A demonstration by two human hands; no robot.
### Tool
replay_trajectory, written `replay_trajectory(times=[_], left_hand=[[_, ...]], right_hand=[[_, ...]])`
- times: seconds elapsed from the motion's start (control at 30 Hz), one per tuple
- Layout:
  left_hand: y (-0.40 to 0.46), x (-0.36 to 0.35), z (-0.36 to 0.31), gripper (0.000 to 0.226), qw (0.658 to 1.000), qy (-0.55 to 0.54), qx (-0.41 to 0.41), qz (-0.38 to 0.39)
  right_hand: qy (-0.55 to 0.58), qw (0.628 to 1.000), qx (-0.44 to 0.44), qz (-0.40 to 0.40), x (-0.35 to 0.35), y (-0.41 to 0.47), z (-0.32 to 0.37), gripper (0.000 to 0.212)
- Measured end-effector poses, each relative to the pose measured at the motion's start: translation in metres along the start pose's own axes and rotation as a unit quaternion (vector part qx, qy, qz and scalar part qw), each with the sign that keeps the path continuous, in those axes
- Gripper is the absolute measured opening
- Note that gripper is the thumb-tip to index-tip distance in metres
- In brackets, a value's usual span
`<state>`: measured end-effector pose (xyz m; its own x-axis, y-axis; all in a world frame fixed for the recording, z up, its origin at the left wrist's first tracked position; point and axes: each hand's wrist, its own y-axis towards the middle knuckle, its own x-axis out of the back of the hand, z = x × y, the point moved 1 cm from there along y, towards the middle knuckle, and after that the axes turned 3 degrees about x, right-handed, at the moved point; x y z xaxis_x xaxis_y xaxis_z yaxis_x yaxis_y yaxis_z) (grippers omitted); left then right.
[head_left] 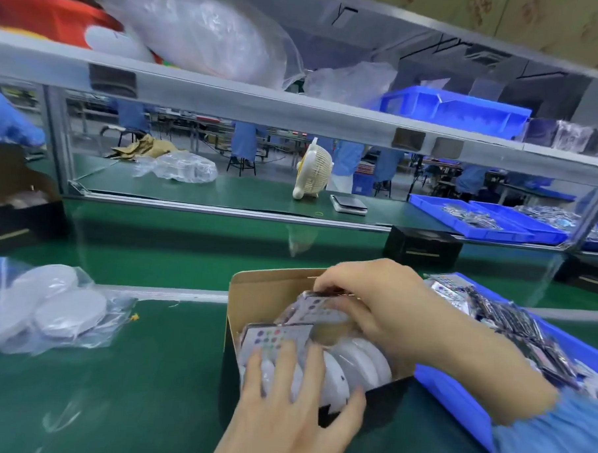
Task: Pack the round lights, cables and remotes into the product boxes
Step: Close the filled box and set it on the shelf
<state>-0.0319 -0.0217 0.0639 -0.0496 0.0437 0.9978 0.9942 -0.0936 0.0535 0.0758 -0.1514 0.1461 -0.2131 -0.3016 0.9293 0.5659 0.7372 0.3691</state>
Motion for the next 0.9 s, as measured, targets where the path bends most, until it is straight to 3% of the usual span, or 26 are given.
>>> replay_trajectory(times=[0.07,0.13,0.2,0.27,0.37,0.47,0.53,0.6,0.67,0.7,0.77,0.9], left_hand=[[0.003,-0.010,-0.002,0.046,0.997,0.070,-0.045,0.000],[0.012,-0.010,0.004,0.073,0.997,0.064,0.005,0.042],[0.013,-0.018,0.009,0.079,0.998,0.049,-0.026,-0.031],[0.013,-0.027,0.013,0.071,0.982,0.074,-0.062,-0.164],[0.023,-0.013,0.023,0.023,0.965,0.108,-0.073,-0.226],[0.043,-0.009,0.041,0.091,0.987,0.118,-0.016,-0.110],[0.049,-0.004,0.049,0.092,0.989,0.116,-0.008,-0.089],[0.051,-0.006,0.061,0.089,0.986,0.098,-0.031,-0.133],[0.052,-0.004,0.067,0.089,0.991,0.105,0.005,-0.087],[0.053,-0.003,0.069,0.091,0.991,0.107,0.013,-0.075],[0.054,-0.003,0.072,0.100,0.990,0.097,0.009,-0.100],[0.040,-0.018,0.061,0.105,0.979,0.085,0.020,-0.185]], right_hand=[[-0.135,0.990,-0.017,0.026,-0.006,0.002,-0.014,0.028],[-0.192,0.978,-0.031,0.077,-0.028,0.006,-0.017,0.032],[-0.213,0.964,-0.036,0.152,-0.055,0.008,-0.017,0.032],[-0.206,0.963,-0.025,0.170,-0.065,0.008,-0.018,0.030],[-0.057,0.994,-0.007,0.089,-0.054,-0.005,-0.020,0.025],[0.006,0.996,-0.014,-0.088,-0.030,-0.034,-0.027,0.018],[-0.027,0.980,-0.108,-0.165,-0.008,-0.057,-0.061,0.015],[-0.089,0.953,-0.282,-0.069,0.015,-0.081,-0.116,0.018],[-0.102,0.898,-0.422,0.068,0.027,-0.107,-0.161,0.030],[-0.091,0.882,-0.451,0.100,0.025,-0.120,-0.176,0.035],[-0.080,0.884,-0.450,0.101,0.015,-0.134,-0.190,0.036],[-0.060,0.938,-0.336,0.054,-0.024,-0.110,-0.173,0.022]])
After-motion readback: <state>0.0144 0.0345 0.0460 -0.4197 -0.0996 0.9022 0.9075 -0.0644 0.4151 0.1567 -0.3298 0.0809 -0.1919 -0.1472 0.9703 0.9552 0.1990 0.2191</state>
